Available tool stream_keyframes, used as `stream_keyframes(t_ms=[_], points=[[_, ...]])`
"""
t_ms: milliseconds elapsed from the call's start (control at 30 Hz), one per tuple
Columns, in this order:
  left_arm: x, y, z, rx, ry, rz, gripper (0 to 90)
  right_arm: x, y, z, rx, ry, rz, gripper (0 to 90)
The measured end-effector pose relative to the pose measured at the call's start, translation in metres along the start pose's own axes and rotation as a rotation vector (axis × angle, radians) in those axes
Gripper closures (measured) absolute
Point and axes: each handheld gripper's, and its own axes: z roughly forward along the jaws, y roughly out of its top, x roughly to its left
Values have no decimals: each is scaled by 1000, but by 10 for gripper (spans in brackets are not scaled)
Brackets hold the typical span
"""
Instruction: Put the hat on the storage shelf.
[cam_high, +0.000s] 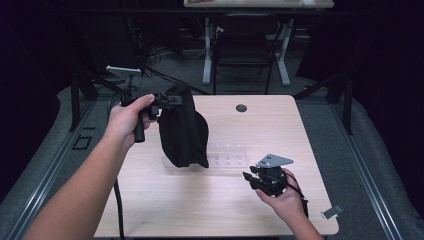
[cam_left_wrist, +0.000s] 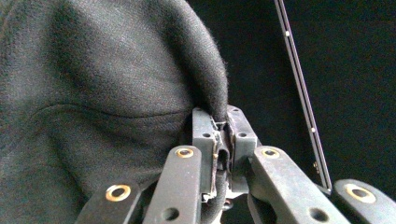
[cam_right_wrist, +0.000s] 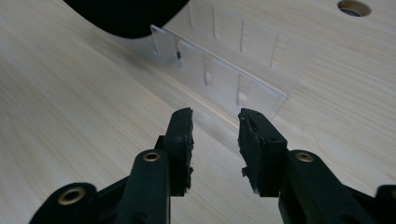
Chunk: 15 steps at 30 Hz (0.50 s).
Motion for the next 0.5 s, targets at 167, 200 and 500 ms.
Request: stream_keyframes(t_ms=[167,200,500], points=[[0,2,4,-7,7,3,850,5,17,0,-22,54,3,688],[0,3,6,-10,6,3,850,7,21,0,-26,62,0,691],[-2,1,19,-1,-2,15,851,27,47,5,-40,122,-58,731]])
